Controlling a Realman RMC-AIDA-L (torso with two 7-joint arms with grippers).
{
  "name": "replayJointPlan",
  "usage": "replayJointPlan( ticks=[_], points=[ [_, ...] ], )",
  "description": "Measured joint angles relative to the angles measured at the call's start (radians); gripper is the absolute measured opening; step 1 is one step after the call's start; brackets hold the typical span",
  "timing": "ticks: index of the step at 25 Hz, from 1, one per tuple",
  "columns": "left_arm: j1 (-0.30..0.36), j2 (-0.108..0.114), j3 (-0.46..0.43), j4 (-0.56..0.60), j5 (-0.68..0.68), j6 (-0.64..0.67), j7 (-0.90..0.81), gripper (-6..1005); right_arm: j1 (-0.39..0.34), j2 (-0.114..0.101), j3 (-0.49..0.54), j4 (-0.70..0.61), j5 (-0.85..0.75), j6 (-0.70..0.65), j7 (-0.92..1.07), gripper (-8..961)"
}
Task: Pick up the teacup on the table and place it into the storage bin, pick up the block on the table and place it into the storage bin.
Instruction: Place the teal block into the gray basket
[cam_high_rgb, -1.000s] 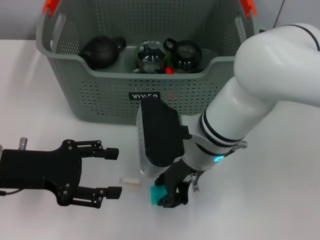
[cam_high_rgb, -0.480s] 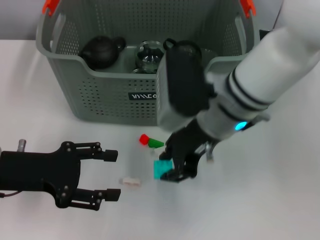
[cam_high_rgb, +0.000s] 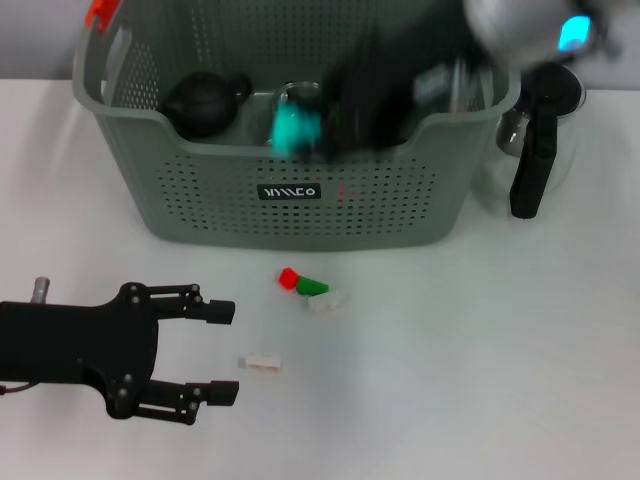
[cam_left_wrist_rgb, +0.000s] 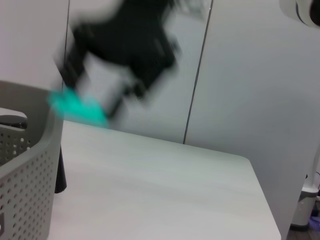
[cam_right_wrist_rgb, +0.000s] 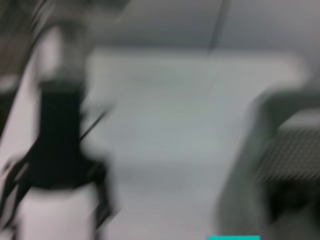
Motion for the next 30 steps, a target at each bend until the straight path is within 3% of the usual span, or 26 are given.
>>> replayJointPlan(
  ticks=[4, 14, 26, 30],
  points=[
    [-0.004, 0.0, 0.0, -0.005, 0.0, 0.007, 0.012, 810, 0.033, -0.003, 0.108, 0.03, -0.036, 0.099, 0.0, 435],
    [-0.013, 0.0, 0.0, -0.006, -0.002, 0.008, 0.013, 810, 0.057, 0.002, 0.103, 0.232, -0.113, 0.469, 0.05, 467],
    [-0.015, 0.0, 0.0, -0.006, -0.004, 0.008, 0.013, 809, 0.11, 0.001, 0.095, 0.284, -0.185, 0.46, 0.116, 506],
    [-0.015, 0.0, -0.001, -0.006, -0.005, 0.005, 0.013, 809, 0.102, -0.002, 0.102, 0.266, -0.175, 0.444, 0.117, 705]
  ],
)
